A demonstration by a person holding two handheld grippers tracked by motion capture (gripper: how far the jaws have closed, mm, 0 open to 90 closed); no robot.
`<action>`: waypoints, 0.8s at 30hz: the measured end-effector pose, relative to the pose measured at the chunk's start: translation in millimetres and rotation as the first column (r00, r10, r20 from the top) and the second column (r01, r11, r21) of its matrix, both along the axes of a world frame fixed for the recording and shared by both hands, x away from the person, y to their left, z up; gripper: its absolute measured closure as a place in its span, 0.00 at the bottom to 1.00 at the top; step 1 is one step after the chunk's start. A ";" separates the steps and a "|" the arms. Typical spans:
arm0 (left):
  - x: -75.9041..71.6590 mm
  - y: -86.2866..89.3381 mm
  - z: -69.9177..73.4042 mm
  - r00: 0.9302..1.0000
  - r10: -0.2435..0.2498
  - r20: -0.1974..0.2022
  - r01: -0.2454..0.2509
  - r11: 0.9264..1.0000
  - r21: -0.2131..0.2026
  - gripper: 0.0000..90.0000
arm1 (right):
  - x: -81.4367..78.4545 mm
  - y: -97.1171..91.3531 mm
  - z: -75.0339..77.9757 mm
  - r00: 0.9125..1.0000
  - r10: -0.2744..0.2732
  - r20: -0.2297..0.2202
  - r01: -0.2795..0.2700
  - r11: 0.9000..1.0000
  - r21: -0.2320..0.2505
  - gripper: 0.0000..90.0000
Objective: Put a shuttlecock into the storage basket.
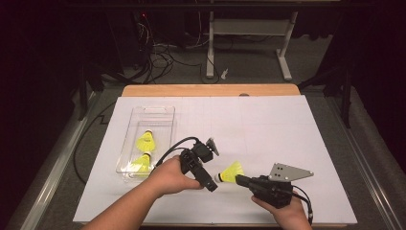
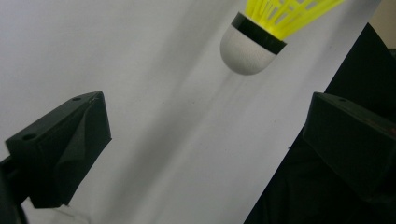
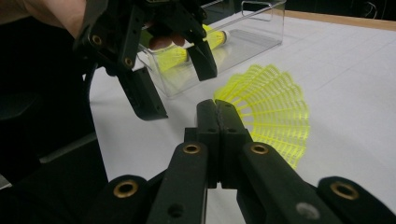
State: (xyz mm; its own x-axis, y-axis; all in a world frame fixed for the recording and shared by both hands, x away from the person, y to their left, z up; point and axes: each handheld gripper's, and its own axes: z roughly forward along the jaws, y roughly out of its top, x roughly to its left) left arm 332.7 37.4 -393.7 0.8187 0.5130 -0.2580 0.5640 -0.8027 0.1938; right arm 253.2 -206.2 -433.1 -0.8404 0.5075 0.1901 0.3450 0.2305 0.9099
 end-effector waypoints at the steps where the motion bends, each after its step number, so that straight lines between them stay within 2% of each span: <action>1: 0.2 -1.0 -0.4 1.000 -0.009 0.000 0.009 1.000 0.005 0.03 | 0.2 0.4 0.1 1.000 0.002 -0.001 -0.002 1.000 0.005 1.00; 14: -4.7 -13.8 -8.1 0.999 -0.040 0.017 0.040 0.999 -0.009 0.09 | 0.8 8.0 -0.5 0.999 0.029 -0.014 -0.028 0.999 0.018 1.00; 20: -5.7 -15.1 -7.8 0.999 -0.051 0.019 0.052 0.998 -0.023 0.18 | 0.9 8.9 -0.8 0.999 0.032 -0.020 -0.032 0.999 0.027 1.00; 24: -5.9 -14.7 -7.7 0.998 -0.059 0.018 0.060 0.997 -0.042 0.31 | 1.1 9.2 -0.9 0.999 0.029 -0.022 -0.029 0.999 0.028 1.00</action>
